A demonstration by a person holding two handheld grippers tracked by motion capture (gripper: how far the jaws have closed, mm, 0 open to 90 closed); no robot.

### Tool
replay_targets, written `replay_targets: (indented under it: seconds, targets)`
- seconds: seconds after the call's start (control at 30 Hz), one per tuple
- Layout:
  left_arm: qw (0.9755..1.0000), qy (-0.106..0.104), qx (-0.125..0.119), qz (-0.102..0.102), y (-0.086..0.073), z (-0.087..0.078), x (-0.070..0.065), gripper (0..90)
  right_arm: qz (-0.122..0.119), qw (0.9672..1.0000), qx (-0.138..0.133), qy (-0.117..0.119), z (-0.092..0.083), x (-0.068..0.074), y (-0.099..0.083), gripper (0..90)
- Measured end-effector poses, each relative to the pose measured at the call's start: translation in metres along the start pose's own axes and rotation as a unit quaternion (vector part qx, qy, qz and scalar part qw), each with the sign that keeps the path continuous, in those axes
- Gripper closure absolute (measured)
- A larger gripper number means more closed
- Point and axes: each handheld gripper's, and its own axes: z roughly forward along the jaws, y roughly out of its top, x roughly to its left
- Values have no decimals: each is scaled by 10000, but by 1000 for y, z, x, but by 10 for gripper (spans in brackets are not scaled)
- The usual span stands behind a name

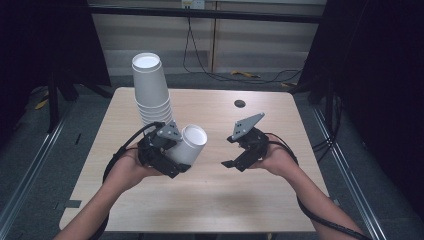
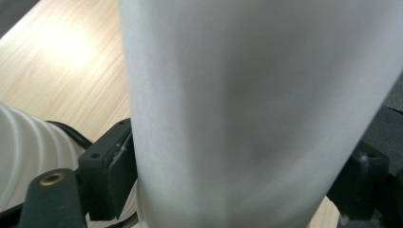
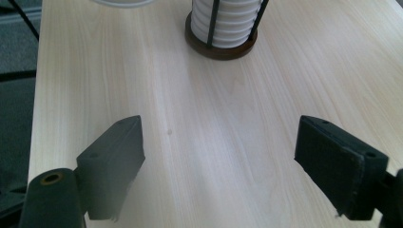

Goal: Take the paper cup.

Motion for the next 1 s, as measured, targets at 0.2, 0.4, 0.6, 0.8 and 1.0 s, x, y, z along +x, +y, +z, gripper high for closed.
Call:
replay_targets:
  seconds: [0.2, 0.4, 0.6, 0.8, 1.0]
  targets:
    - [9994, -30, 328, 147, 2, 12, -3, 173, -229, 9996, 152, 40, -4, 4, 1, 169]
    - [9980, -104, 551, 296, 5, 23, -4, 173, -418, 9984, 359, 90, -5, 8, 4, 170]
    - [9966, -139, 740, 342, 7, 34, -7, 172, -609, 9966, 523, 200, -6, 12, 7, 170]
    - [9949, -217, 904, 397, 10, 44, -12, 172, -761, 9949, 610, 265, -7, 14, 11, 170]
    - [9932, -291, 1022, 476, 13, 52, -14, 172, -888, 9935, 626, 339, -9, 17, 15, 169]
